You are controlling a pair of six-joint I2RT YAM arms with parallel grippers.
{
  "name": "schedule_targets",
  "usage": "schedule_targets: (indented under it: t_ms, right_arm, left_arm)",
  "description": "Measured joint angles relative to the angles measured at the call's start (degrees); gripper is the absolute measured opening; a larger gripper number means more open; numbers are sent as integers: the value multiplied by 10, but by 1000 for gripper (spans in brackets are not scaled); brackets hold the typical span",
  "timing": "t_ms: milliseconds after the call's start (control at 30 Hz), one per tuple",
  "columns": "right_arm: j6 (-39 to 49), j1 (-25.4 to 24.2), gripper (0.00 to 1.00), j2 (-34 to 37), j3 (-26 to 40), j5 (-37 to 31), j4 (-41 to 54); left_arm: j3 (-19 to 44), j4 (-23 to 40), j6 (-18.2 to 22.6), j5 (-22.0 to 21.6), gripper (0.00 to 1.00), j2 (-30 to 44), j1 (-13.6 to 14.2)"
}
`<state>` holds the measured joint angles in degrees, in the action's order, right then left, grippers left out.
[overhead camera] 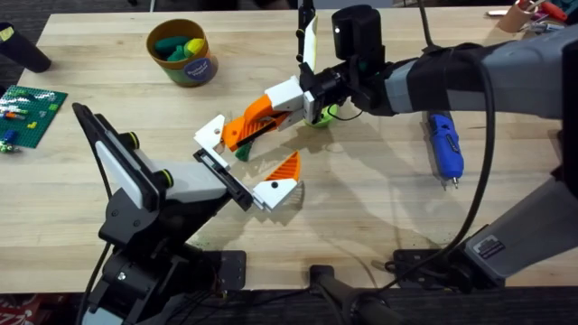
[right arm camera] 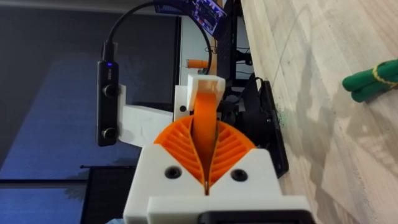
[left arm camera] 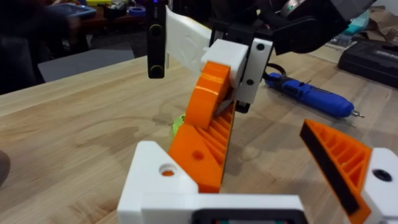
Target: Pick up the gripper from the table and insert it into the empty holder that is missing its gripper. Then pick up a screw, insert it into the mounting hole, and use the screwdriver to tighten it. Finally, clean up the table by picking up the vegetable and placing it into the bucket.
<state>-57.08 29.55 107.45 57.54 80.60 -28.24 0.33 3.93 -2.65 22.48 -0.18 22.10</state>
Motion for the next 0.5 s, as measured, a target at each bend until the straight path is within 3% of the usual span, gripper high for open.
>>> schedule_targets:
  t_ms: [500]
  right_arm:
    - [1, -2, 16, 0, 0, 16, 7]
  left_arm:
    - [1, -5, -4, -2, 986, 2, -1]
